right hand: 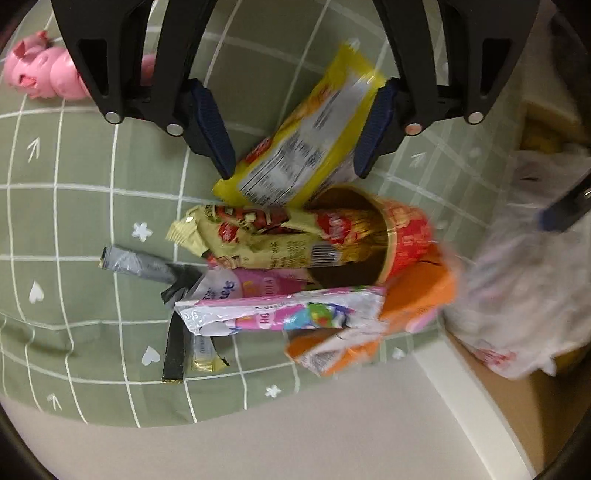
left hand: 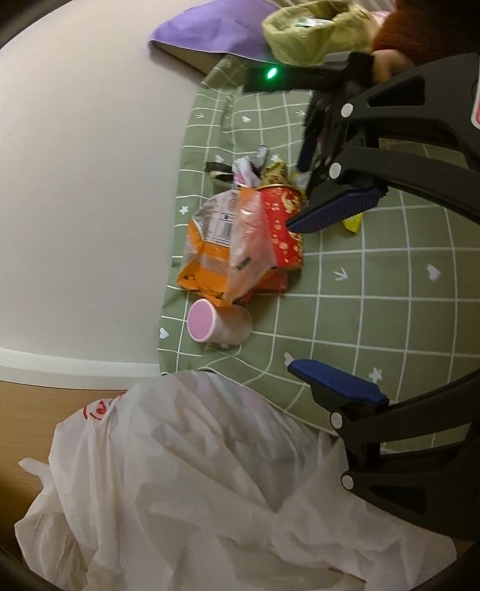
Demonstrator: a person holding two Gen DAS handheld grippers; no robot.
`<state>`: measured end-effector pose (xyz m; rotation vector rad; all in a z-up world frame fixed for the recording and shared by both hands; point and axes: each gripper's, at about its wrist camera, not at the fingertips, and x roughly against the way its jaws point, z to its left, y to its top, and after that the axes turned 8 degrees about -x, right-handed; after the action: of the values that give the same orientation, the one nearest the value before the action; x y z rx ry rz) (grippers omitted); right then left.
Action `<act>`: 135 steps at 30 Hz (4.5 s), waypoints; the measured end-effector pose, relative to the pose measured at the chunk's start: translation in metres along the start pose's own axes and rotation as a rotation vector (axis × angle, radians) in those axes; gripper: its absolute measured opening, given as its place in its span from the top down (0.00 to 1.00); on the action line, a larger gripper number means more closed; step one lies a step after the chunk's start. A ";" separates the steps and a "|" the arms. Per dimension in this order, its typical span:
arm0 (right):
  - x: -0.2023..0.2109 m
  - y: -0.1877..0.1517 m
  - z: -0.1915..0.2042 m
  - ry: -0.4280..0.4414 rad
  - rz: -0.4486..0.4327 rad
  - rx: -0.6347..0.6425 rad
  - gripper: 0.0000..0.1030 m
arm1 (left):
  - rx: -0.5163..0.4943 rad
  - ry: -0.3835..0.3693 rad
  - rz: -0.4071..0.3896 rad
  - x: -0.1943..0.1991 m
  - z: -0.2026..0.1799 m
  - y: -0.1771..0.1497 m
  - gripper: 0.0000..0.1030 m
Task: Collect trash
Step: 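Return to the table and grasp the yellow snack wrapper with the right tool, then grasp the red-gold paper cup rim with the left tool, then carry the paper cup and yellow wrapper to the yellow-green bag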
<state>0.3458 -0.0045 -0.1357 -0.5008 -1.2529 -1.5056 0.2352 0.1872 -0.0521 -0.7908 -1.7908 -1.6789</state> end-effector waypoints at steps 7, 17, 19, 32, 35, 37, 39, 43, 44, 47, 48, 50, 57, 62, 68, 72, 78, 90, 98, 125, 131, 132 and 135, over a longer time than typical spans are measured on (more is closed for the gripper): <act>0.014 -0.014 0.003 0.015 0.045 0.099 0.72 | -0.014 -0.053 0.002 -0.001 -0.005 0.000 0.35; 0.100 -0.014 -0.036 0.013 -0.100 0.017 0.76 | 0.027 -0.158 0.018 -0.019 -0.013 0.009 0.35; 0.115 -0.012 -0.044 -0.013 -0.139 0.008 0.75 | 0.031 -0.177 0.011 -0.021 -0.017 0.011 0.35; 0.172 -0.026 -0.100 -0.082 -0.239 -0.114 0.75 | -0.217 -0.057 0.056 -0.075 -0.093 0.011 0.35; 0.179 -0.029 -0.110 -0.092 -0.248 -0.139 0.75 | -0.315 0.040 0.080 -0.088 -0.103 0.007 0.35; 0.182 -0.031 -0.116 -0.096 -0.250 -0.154 0.76 | -0.306 0.054 0.083 -0.088 -0.096 0.005 0.35; 0.182 -0.032 -0.120 -0.094 -0.249 -0.167 0.75 | -0.273 0.065 0.086 -0.087 -0.083 0.007 0.35; 0.176 -0.033 -0.120 -0.047 -0.228 -0.182 0.75 | -0.242 0.117 0.088 -0.084 -0.061 0.005 0.35; 0.174 -0.032 -0.117 -0.039 -0.224 -0.176 0.75 | -0.229 0.122 0.087 -0.081 -0.056 0.004 0.35; 0.169 -0.029 -0.111 -0.033 -0.213 -0.158 0.75 | -0.149 0.100 0.084 -0.071 -0.035 -0.002 0.35; 0.166 -0.027 -0.107 -0.024 -0.207 -0.147 0.75 | -0.133 0.097 0.084 -0.069 -0.030 -0.003 0.35; 0.163 -0.025 -0.101 -0.026 -0.198 -0.132 0.76 | -0.104 0.096 0.087 -0.065 -0.020 -0.007 0.36; 0.153 -0.016 -0.081 0.019 -0.188 -0.065 0.76 | -0.060 0.053 0.101 -0.057 -0.005 -0.013 0.66; 0.152 -0.017 -0.077 0.030 -0.187 -0.042 0.76 | -0.043 0.046 0.101 -0.061 -0.001 -0.008 0.80; 0.156 -0.021 -0.088 0.045 -0.184 -0.078 0.76 | -0.007 0.077 0.074 -0.070 0.009 0.002 0.74; 0.160 -0.023 -0.090 0.039 -0.191 -0.081 0.76 | -0.036 0.076 0.075 -0.084 0.006 0.014 0.73; 0.174 -0.027 -0.093 0.018 -0.221 -0.059 0.75 | -0.018 0.003 -0.011 -0.046 -0.011 0.021 0.95; 0.188 -0.018 -0.094 0.030 -0.280 -0.061 0.76 | -0.062 -0.094 -0.129 0.014 -0.046 0.046 0.96; 0.216 -0.023 -0.097 -0.014 -0.355 -0.051 0.76 | -0.129 -0.187 -0.193 0.029 -0.083 0.069 0.96; 0.464 -0.104 -0.197 -0.526 -0.807 -0.283 0.75 | -0.580 -0.790 -0.215 0.031 -0.373 0.121 0.96; 0.464 -0.119 -0.225 -0.585 -0.773 -0.340 0.75 | -0.696 -0.852 -0.106 0.000 -0.446 0.092 0.96; 0.462 -0.120 -0.231 -0.591 -0.766 -0.350 0.75 | -0.723 -0.865 -0.079 -0.009 -0.463 0.085 0.96; 0.458 -0.123 -0.247 -0.600 -0.742 -0.381 0.75 | -0.823 -0.874 0.008 -0.036 -0.506 0.060 0.96</act>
<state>0.1499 -0.4437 0.0978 -0.8352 -1.7343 -2.3558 0.3045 -0.3166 -0.0066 -2.1357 -1.4753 -2.2826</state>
